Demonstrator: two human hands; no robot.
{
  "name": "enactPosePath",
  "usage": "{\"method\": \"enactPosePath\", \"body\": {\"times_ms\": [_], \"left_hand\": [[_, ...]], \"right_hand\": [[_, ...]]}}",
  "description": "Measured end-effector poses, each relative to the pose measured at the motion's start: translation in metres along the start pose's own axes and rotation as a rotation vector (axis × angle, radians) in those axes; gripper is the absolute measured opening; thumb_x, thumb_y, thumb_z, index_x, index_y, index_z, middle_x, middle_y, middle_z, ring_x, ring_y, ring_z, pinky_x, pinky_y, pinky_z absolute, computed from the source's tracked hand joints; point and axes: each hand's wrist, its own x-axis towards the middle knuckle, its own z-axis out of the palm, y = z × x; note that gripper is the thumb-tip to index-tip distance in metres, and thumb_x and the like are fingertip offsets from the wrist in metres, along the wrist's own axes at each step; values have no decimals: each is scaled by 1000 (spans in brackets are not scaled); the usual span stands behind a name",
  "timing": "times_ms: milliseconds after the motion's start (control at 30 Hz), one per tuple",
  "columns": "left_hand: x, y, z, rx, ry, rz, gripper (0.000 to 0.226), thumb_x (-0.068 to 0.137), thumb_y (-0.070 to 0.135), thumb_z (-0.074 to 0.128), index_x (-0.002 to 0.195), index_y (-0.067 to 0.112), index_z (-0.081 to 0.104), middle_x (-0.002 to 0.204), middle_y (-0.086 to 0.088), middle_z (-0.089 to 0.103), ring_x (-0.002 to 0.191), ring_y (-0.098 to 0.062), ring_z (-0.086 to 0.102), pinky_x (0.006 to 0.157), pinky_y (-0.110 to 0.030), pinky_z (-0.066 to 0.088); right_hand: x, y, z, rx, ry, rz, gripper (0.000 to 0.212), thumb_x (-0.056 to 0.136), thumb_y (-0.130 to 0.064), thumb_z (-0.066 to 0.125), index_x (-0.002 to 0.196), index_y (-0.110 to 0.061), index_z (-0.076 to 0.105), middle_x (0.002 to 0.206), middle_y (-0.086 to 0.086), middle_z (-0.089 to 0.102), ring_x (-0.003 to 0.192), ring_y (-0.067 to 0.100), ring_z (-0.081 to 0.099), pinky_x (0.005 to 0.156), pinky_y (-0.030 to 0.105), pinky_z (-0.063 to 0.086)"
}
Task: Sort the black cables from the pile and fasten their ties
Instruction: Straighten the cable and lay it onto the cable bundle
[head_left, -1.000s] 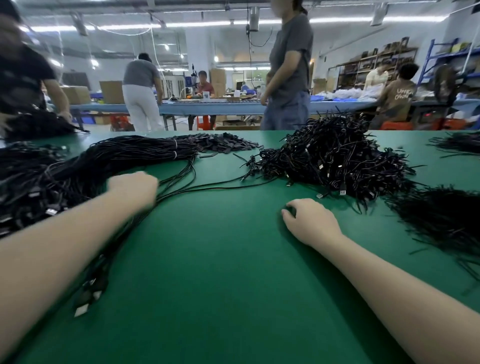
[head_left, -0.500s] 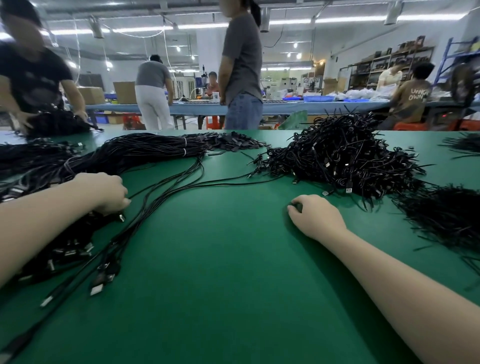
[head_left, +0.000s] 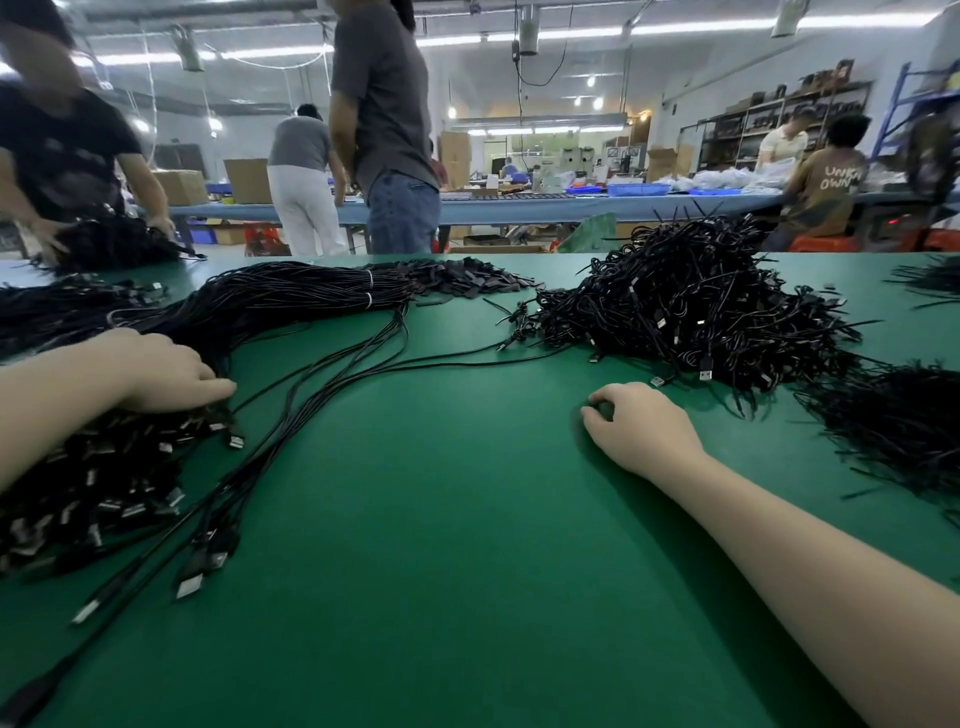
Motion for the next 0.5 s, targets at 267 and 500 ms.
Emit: {"method": "enactPosePath", "body": {"times_ms": [267, 500], "left_hand": [[6, 40, -2, 322, 155, -35, 32, 89, 32, 42, 116, 35, 58, 122, 12, 58, 113, -16, 48, 93, -30, 34], [9, 50, -1, -1, 120, -30, 21, 86, 20, 43, 87, 32, 60, 101, 15, 58, 96, -15, 50, 79, -31, 33]], "right_hand": [[2, 0, 2, -7, 10, 9, 33, 93, -43, 45, 118, -29, 62, 119, 1, 58, 104, 25, 56, 81, 33, 44], [3, 0, 4, -9, 19, 14, 32, 93, -43, 45, 116, -30, 62, 117, 2, 58, 103, 26, 56, 77, 33, 39]]}}
